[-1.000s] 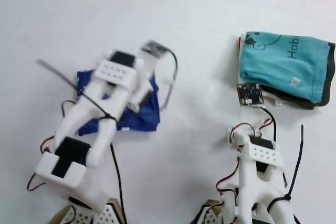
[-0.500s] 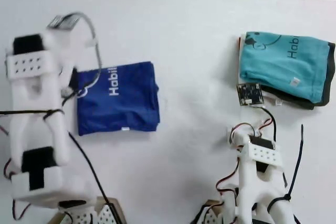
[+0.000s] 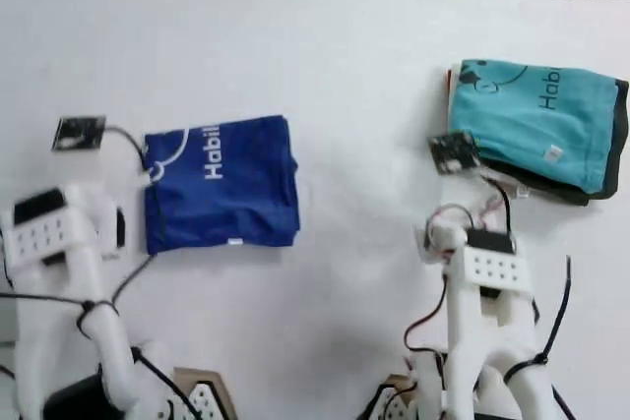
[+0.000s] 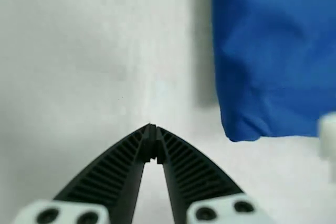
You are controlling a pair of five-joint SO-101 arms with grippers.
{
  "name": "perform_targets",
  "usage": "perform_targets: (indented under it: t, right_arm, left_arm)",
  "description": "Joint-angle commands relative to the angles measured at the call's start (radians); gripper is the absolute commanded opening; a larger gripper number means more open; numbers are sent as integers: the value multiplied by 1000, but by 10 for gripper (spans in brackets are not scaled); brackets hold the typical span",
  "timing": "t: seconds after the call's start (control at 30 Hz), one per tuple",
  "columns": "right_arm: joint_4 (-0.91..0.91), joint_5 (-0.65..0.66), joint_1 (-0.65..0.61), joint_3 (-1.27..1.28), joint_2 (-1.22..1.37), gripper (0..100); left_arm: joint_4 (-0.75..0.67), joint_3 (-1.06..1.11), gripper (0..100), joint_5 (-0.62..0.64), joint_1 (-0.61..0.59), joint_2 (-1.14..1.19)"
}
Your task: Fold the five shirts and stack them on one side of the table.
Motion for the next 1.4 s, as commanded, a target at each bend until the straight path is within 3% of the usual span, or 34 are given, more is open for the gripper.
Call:
perform_targets:
  t: [0.0, 0.17, 0.33, 0.5, 0.63, 0.8, 1.0, 1.17, 1.37]
  right_arm:
    - [214, -2, -113, -242, -24, 48]
    - [354, -31, -303, -479, -22, 175]
    - [295, -265, -444, -615, 104, 183]
    - [317, -310, -559, -816, 380, 183]
    - [407, -318, -607, -1056, 616, 196]
    - [499, -482, -627, -1376, 946, 286]
    - [688, -589, -651, -1789, 1290, 289]
    - [828, -609, -685, -2119, 1504, 290]
    - [843, -611, -679, -2295, 1698, 291]
  left_arm:
    - [-138, 136, 31, -11, -29, -60]
    - [-212, 229, 31, -8, -57, -60]
    - [-272, 277, 31, -5, -61, -64]
    - [-276, 285, 31, -3, -58, -61]
    - [-276, 286, 31, -3, -58, -60]
    - [-293, 308, 31, -2, -57, -66]
    - [-298, 308, 31, 61, -57, -66]
    - [-298, 308, 31, 64, -57, -66]
    - [-298, 308, 31, 64, -57, -66]
